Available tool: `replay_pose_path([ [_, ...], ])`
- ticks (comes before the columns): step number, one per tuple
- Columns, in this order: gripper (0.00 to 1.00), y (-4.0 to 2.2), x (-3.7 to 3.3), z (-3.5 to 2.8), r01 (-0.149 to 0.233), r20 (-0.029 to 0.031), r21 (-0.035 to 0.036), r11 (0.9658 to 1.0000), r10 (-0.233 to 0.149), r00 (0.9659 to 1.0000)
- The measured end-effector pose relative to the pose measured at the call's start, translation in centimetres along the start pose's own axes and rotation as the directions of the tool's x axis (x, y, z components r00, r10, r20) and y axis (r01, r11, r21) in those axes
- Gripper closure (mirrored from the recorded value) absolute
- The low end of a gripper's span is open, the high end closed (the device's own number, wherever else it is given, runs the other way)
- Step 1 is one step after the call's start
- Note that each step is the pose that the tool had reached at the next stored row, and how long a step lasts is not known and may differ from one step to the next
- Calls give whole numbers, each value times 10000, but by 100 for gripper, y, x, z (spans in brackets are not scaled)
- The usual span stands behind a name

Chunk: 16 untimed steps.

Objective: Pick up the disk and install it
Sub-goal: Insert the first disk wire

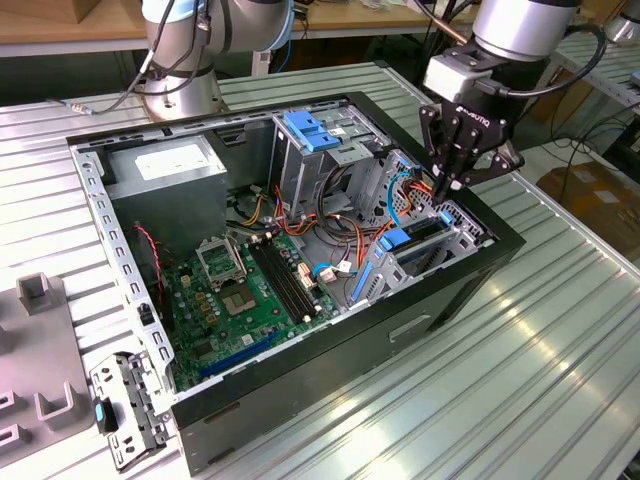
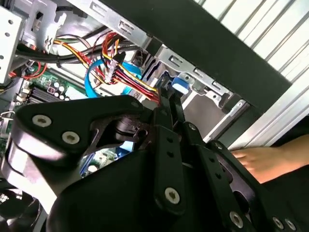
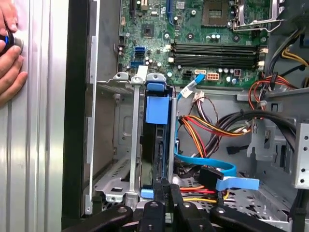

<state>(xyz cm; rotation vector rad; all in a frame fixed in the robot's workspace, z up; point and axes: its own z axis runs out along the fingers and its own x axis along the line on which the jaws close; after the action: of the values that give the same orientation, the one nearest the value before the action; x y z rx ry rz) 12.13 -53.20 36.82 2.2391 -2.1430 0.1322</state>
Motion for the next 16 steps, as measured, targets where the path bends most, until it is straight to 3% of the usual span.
replay_pose_path([
  [2,84,5,-1,11,-151,-7,-14,9999,151,9999],
  [4,84,7,-3,32,-652,-25,-58,9979,652,9979],
  [8,84,66,-5,69,-689,-20,-61,9976,689,9976],
  [13,84,112,32,121,-641,128,-60,9979,642,9979],
  [16,84,117,32,129,-457,142,-43,9989,457,9989],
])
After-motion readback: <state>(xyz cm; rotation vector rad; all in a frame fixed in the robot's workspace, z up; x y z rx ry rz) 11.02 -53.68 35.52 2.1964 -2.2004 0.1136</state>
